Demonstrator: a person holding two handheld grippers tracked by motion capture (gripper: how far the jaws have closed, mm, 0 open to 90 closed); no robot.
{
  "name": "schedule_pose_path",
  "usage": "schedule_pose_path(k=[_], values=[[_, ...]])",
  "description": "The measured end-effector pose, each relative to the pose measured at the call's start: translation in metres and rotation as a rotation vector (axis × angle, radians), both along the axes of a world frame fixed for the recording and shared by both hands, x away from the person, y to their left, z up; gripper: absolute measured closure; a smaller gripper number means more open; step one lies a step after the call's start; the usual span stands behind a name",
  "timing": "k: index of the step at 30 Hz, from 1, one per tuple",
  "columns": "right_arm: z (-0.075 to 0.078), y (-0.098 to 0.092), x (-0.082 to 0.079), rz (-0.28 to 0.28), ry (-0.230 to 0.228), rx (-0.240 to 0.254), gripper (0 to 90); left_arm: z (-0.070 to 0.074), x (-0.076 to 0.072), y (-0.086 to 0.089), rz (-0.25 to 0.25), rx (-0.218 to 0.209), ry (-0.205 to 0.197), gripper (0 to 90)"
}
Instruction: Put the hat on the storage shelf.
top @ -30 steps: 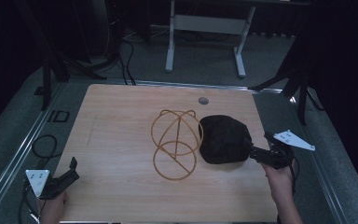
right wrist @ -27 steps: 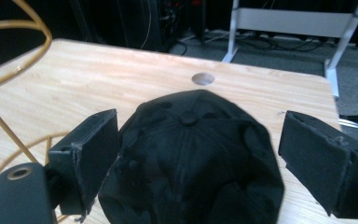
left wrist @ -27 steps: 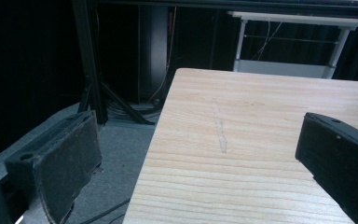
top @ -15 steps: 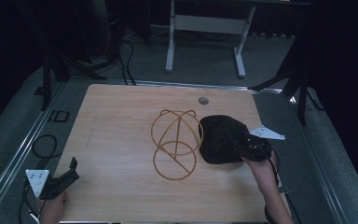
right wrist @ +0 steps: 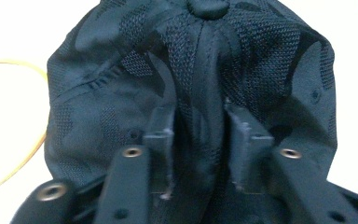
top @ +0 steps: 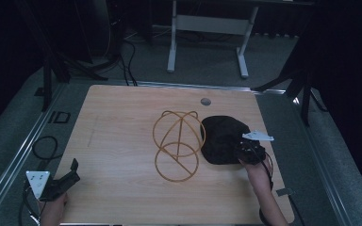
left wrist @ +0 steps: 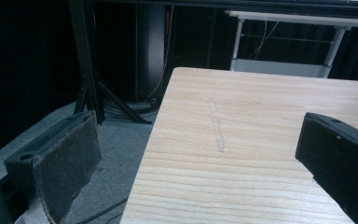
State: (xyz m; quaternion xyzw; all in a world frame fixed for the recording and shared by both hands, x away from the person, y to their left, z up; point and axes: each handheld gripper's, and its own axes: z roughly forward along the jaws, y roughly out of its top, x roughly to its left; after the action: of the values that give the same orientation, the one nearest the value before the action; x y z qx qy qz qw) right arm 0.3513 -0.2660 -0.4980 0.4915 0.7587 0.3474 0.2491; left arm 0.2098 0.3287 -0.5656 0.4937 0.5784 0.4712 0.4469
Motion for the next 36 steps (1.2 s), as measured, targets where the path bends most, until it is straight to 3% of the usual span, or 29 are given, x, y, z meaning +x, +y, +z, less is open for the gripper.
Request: schedule_pose_path(k=[4, 9, 15, 24, 36], values=[[-0.003, -0.001, 0.001, -0.012, -0.008, 0.008, 85.8, 0.000, 0.000, 0.000, -0.002, -0.001, 0.000, 0.5], [-0.007, -0.001, 0.001, -0.026, -0.035, 0.031, 88.4, 0.000, 0.000, 0.000, -0.002, -0.001, 0.000, 0.5], [0.000, 0.000, -0.002, -0.036, -0.076, 0.038, 88.6, 0.000, 0.000, 0.000, -0.002, -0.001, 0.000, 0.5], [0.022, -0.007, -0.007, -0.021, -0.126, 0.082, 88.7, 0.000, 0.000, 0.000, 0.001, -0.002, 0.001, 0.5], [0.063, -0.008, -0.023, 0.000, -0.268, 0.125, 88.7, 0.000, 0.000, 0.000, 0.002, -0.004, 0.002, 0.5]])
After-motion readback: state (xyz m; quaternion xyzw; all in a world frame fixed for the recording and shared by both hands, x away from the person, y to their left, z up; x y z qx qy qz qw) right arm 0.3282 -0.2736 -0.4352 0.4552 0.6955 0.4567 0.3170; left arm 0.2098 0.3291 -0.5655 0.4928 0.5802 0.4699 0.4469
